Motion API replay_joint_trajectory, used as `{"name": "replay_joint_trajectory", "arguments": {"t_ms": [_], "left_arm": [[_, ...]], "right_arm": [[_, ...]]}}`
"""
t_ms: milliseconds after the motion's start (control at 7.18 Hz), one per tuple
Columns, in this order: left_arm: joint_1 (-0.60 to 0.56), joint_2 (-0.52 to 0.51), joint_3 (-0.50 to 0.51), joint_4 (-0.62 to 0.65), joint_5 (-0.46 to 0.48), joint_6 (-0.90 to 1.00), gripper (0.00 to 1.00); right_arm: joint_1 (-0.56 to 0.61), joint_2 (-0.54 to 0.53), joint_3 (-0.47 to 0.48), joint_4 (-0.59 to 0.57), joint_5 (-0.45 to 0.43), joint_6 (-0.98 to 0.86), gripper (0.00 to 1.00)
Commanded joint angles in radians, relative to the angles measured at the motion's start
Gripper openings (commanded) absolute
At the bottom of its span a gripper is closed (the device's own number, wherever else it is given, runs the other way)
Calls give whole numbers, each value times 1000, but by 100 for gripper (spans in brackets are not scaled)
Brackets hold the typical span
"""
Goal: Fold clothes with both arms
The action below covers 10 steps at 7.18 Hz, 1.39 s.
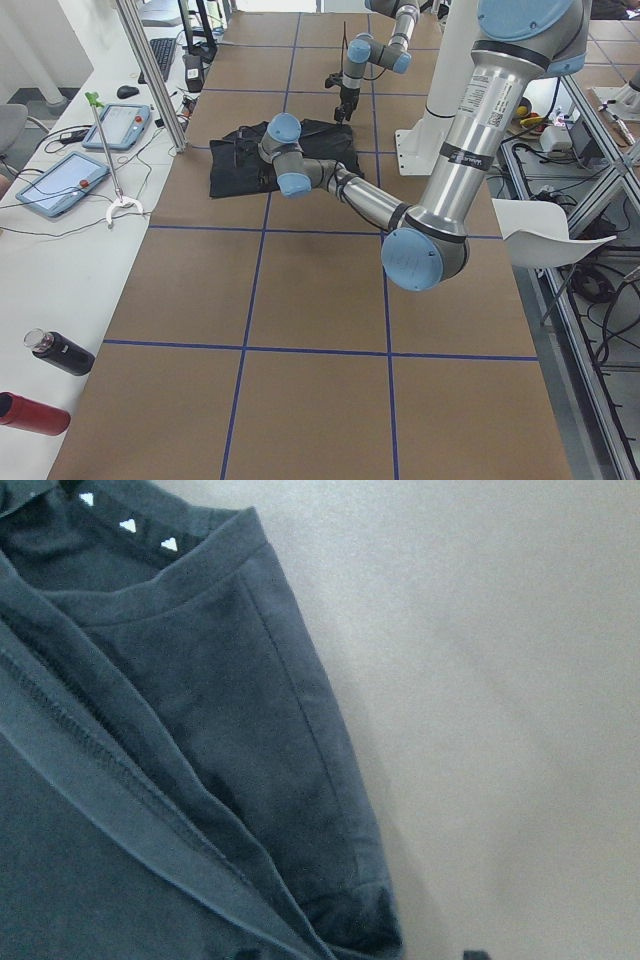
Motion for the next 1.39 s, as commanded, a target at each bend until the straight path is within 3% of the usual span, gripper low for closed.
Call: {"name": "replay_joint_trajectory", "arguments": {"t_ms": [0,1254], "left_arm": [[2,0,-1,0,0,0,98],[9,0,-8,2,0,-8,98]], "right_arm": [[0,5,-4,3,-7,49,73],[9,16,-38,32,-7,75,74]]}}
